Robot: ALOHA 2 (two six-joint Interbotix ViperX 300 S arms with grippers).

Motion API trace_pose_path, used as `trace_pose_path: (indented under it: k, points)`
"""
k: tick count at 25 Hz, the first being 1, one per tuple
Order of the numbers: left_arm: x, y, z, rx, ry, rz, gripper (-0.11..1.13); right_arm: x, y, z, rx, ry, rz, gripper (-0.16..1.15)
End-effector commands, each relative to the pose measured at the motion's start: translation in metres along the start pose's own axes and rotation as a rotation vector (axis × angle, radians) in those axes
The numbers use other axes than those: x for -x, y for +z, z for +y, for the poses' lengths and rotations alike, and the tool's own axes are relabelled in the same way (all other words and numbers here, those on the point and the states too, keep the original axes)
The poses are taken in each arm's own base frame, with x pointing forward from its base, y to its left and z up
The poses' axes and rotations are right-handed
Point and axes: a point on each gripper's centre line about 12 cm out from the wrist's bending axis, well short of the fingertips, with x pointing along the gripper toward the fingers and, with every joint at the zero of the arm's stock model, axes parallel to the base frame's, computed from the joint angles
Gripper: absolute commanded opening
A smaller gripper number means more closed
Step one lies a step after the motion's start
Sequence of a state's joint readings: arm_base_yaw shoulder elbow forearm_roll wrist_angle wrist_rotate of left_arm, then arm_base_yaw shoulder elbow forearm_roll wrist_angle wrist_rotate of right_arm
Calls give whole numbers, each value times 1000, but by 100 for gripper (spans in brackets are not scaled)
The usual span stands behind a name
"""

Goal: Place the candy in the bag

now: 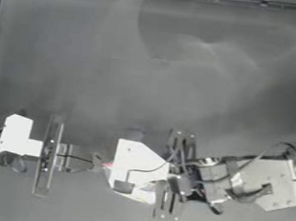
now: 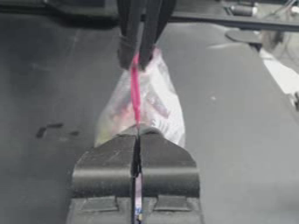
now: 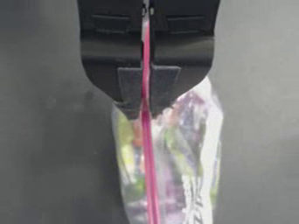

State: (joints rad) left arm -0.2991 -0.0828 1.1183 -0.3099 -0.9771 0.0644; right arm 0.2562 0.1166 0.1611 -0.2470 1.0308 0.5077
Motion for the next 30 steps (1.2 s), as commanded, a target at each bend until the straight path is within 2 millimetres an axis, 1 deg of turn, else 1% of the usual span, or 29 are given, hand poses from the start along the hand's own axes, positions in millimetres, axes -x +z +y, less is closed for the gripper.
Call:
trace_pose_path:
  k: [1,9,20,30]
  points:
    - [-1,12,-4,9,-11,-47,12,23,-3,-1,-16,10,-37,4]
    - [-2,11,-3,13,-9,-43,12,28,-16,-1,-40,2,-37,4]
    - [-3,10,-3,13,-8,-41,12,22,-35,-1,-74,-7,-8,4]
    - [-2,10,-3,12,-9,-38,12,23,-48,-1,-108,-7,-8,4]
